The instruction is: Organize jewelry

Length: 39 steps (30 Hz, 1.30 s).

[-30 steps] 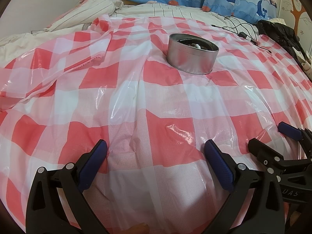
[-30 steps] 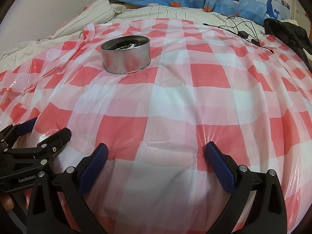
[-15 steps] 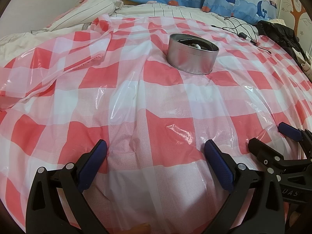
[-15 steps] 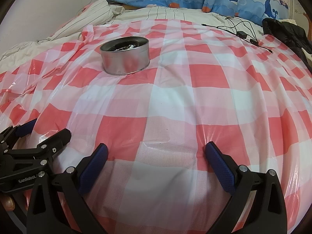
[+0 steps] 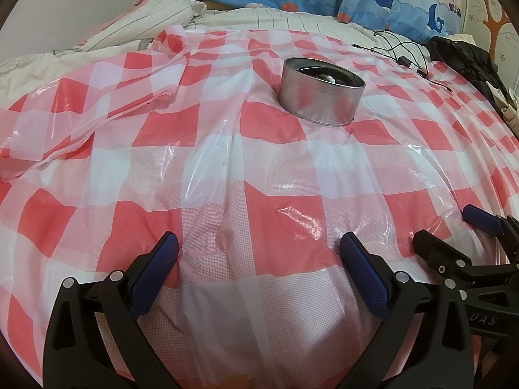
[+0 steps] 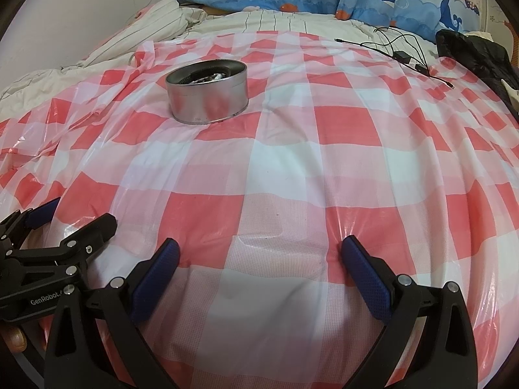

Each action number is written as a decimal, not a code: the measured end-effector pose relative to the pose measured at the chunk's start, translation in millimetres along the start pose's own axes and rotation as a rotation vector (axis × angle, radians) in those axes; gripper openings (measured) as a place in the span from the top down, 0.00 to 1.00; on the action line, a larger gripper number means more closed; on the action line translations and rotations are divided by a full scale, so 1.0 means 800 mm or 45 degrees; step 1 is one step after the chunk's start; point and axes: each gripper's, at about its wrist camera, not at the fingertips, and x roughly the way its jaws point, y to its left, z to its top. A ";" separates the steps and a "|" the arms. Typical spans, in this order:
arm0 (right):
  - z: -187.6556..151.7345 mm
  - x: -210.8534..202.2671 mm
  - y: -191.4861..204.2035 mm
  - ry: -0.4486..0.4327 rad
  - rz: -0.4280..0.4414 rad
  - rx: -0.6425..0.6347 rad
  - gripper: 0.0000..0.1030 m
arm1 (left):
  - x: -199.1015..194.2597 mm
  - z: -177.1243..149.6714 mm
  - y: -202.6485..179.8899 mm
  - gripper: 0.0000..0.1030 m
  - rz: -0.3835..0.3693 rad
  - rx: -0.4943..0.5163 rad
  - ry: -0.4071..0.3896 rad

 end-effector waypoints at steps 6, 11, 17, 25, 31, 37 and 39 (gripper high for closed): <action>0.000 0.002 0.000 0.008 0.001 -0.001 0.07 | 0.000 0.000 0.000 0.07 -0.002 0.000 0.000; 0.000 0.001 -0.001 0.002 0.000 -0.003 0.07 | 0.000 0.000 0.000 0.07 0.003 0.004 0.003; -0.001 0.001 0.000 -0.006 0.003 -0.003 0.07 | 0.001 0.000 0.001 0.07 -0.007 -0.002 0.005; -0.001 0.001 0.000 -0.006 0.003 -0.003 0.07 | 0.001 0.000 0.001 0.07 -0.004 0.000 0.006; -0.001 0.001 0.000 -0.005 0.002 -0.002 0.07 | 0.002 0.001 0.000 0.07 0.005 0.007 0.009; 0.000 0.001 0.001 -0.005 0.002 -0.002 0.07 | 0.002 0.001 -0.001 0.07 0.006 0.007 0.009; -0.001 0.001 0.000 -0.003 0.002 -0.002 0.07 | 0.002 0.001 -0.001 0.07 0.007 0.008 0.010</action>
